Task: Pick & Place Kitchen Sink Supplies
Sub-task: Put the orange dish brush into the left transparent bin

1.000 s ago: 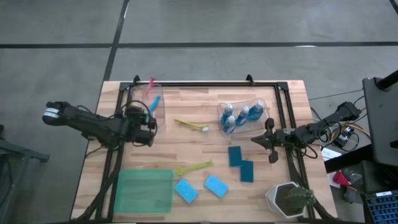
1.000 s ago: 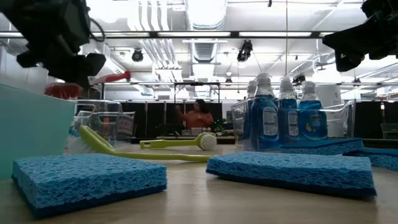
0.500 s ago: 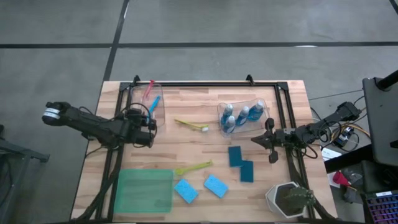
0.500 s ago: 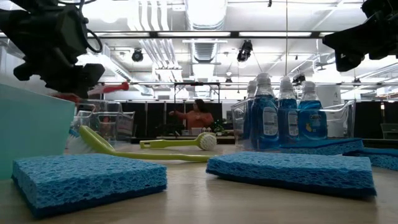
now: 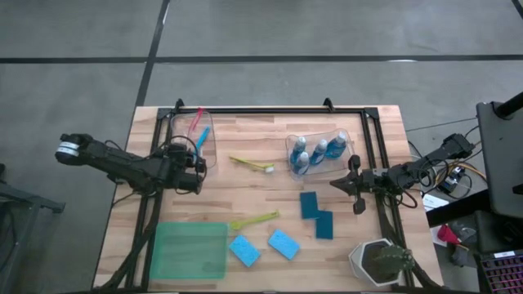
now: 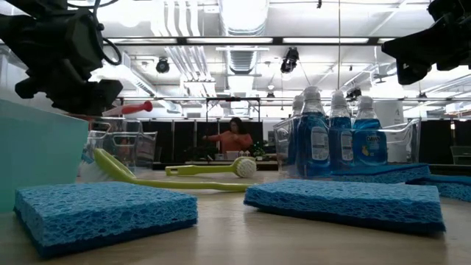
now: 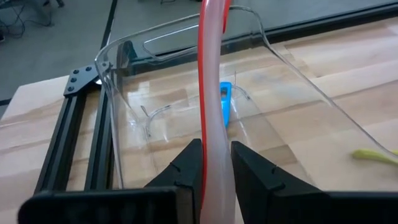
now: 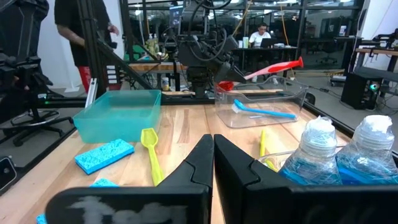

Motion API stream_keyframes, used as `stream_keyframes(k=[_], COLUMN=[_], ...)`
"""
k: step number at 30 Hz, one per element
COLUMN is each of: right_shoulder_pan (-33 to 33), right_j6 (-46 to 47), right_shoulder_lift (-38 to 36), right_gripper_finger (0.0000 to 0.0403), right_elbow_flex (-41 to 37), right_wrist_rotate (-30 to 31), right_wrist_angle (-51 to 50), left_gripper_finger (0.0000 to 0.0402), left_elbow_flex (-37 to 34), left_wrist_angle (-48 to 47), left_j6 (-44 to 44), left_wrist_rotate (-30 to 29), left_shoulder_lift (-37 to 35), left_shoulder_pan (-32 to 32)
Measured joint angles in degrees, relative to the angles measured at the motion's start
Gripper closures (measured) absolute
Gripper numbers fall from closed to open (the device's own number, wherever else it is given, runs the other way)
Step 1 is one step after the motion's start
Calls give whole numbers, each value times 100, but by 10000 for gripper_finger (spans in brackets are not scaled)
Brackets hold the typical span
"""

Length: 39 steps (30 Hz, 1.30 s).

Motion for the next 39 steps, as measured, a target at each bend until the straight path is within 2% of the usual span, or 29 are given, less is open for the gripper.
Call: stream_keyframes(k=[6,11,15,27,39], right_shoulder_pan=[0,1,0,1,-1], right_j6=[-9,-9,-9,-9,-5], right_shoulder_lift=[0,-2,0,-2,-2], right_gripper_finger=[394,394,394,394,394], right_elbow_flex=[0,0,0,0,0], right_wrist_rotate=[0,-1,0,1,1], right_wrist_angle=[0,0,0,0,0], left_gripper_finger=[331,330,330,330,322], left_elbow_flex=[0,0,0,0,0], left_wrist_angle=[57,107,110,492,592], left_j6=[343,523,647,1939,1919], left_wrist_rotate=[6,456,570,1192,1281], left_shoulder_lift=[0,0,-2,-7,-7], left_shoulder_pan=[2,176,361,977,1213])
